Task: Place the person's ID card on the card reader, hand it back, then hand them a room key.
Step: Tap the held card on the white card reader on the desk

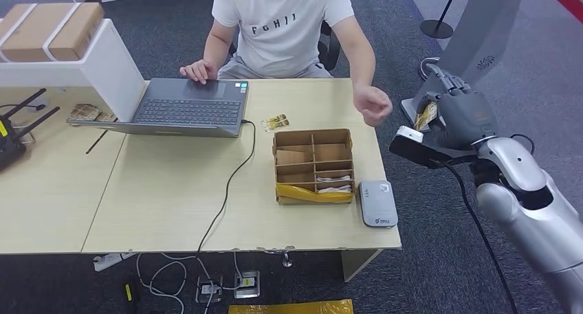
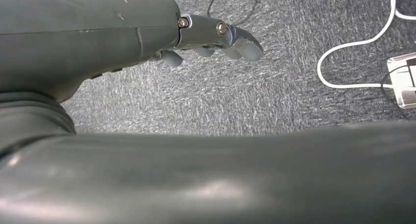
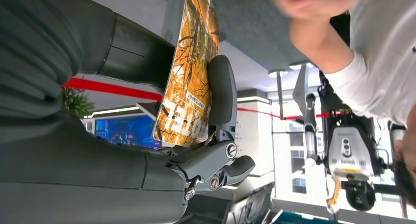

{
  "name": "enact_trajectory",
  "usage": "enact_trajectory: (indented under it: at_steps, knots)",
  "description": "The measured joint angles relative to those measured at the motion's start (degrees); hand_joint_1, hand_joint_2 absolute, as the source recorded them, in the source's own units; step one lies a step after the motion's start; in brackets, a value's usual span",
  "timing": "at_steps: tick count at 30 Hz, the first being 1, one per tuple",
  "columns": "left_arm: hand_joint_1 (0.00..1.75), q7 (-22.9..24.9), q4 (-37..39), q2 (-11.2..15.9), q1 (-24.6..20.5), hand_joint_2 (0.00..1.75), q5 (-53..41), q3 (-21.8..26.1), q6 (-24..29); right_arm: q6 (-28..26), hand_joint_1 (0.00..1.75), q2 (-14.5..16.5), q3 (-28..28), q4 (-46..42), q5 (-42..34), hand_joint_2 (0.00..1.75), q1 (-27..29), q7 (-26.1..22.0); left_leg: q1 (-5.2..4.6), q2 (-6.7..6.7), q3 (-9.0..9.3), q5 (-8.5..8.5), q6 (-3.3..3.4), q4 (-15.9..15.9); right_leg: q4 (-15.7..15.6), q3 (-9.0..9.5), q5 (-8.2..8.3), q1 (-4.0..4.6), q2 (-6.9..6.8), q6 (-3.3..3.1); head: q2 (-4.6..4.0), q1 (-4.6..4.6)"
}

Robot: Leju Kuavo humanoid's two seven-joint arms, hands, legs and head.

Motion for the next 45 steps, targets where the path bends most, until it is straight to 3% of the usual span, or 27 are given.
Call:
enact_trajectory:
  at_steps: [18,35,45]
  knots:
    - [0.0,0.41,0.0,0.17,-0.01,0.0,-0.01,0.0,0.54,-4.89,1.75,2.29,3.27,6.4,-4.28,1.75,5.4,-2.52,0.0,0.04,-0.01,0.0,0.0,-0.01,0.0,-0.01,0.0,0.0,0.03,0.0,0.0,0.0]
    - [0.0,0.93,0.0,0.19,0.01,0.0,0.4,0.0,0.73,-8.39,1.75,4.82,7.47,9.82,-12.5,1.75,10.74,-2.1,0.0,0.05,-0.01,-0.03,-0.04,-0.01,0.0,-0.03,-0.01,0.0,0.06,-0.01,0.0,0.0]
    - [0.0,0.98,0.0,0.33,0.02,0.0,1.03,0.0,1.07,-9.13,1.75,5.21,8.3,10.85,-13.64,1.75,12.16,-2.64,0.0,0.09,0.0,-0.03,-0.04,-0.01,0.0,-0.04,-0.01,0.0,0.14,-0.01,0.0,-0.01]
